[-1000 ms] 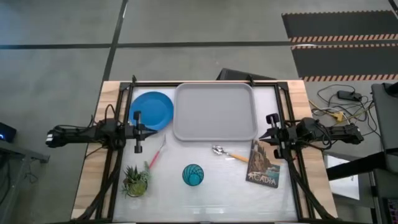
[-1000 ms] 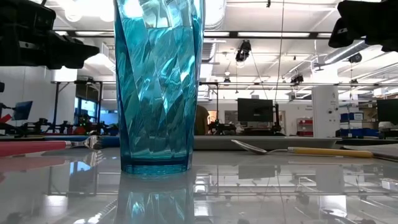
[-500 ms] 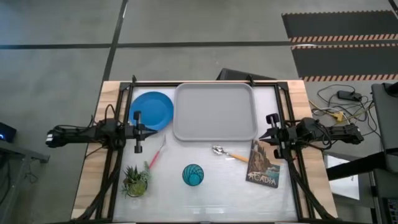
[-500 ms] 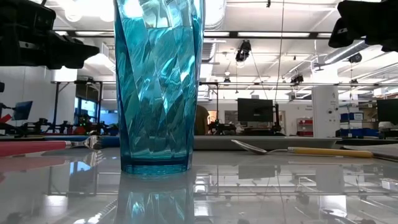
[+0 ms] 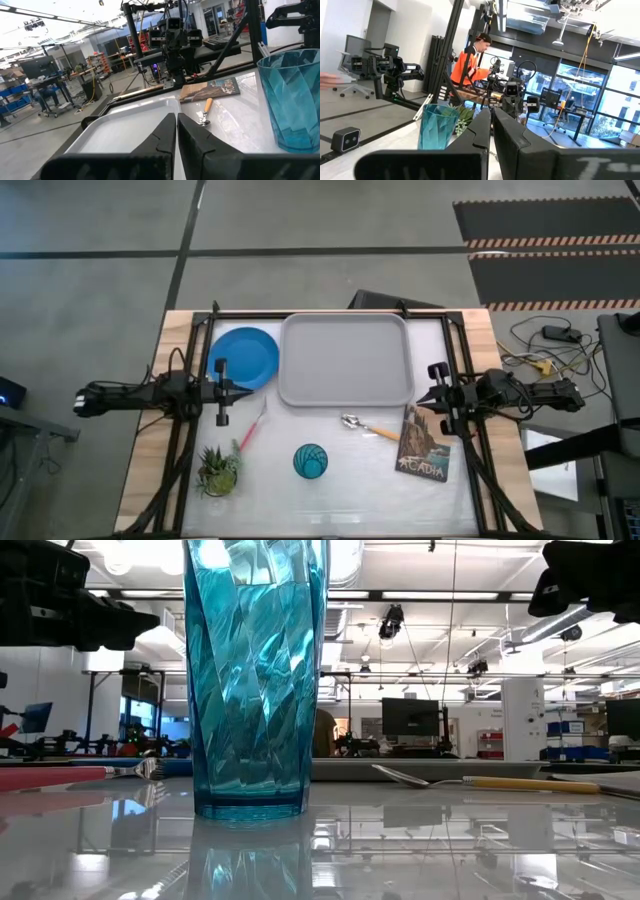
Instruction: Pick and place plate/cup/fork/spoon on tray
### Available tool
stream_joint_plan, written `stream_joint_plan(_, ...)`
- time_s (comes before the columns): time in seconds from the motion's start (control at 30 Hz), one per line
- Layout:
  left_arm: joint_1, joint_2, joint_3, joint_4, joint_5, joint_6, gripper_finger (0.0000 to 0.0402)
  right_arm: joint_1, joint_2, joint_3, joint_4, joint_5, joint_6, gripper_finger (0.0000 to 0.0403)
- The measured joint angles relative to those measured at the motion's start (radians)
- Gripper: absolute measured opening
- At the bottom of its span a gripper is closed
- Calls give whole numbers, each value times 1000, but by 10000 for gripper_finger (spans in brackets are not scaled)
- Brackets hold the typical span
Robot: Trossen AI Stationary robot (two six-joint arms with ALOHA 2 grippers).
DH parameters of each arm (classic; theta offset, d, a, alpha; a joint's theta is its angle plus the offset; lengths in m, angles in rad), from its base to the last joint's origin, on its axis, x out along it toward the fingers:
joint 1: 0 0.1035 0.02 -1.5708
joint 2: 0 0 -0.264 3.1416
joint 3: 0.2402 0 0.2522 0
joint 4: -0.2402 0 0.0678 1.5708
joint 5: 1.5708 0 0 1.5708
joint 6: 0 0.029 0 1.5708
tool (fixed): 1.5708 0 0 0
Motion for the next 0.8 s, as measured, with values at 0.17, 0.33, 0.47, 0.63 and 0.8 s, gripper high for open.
stream_joint_plan(0.17, 0, 0, 0, 0, 0, 0, 0, 0, 0, 0, 0, 0, 0, 9)
stream_joint_plan(0.33, 0, 0, 0, 0, 0, 0, 0, 0, 0, 0, 0, 0, 0, 9)
stream_joint_plan(0.47, 0, 0, 0, 0, 0, 0, 0, 0, 0, 0, 0, 0, 0, 9)
stream_joint_plan(0.63, 0, 0, 0, 17, 1, -32, 0, 0, 0, 0, 0, 0, 0, 9)
stream_joint_plan(0.8, 0, -1, 0, 143, 2, -261, 0, 0, 0, 0, 1, 0, 110, 9)
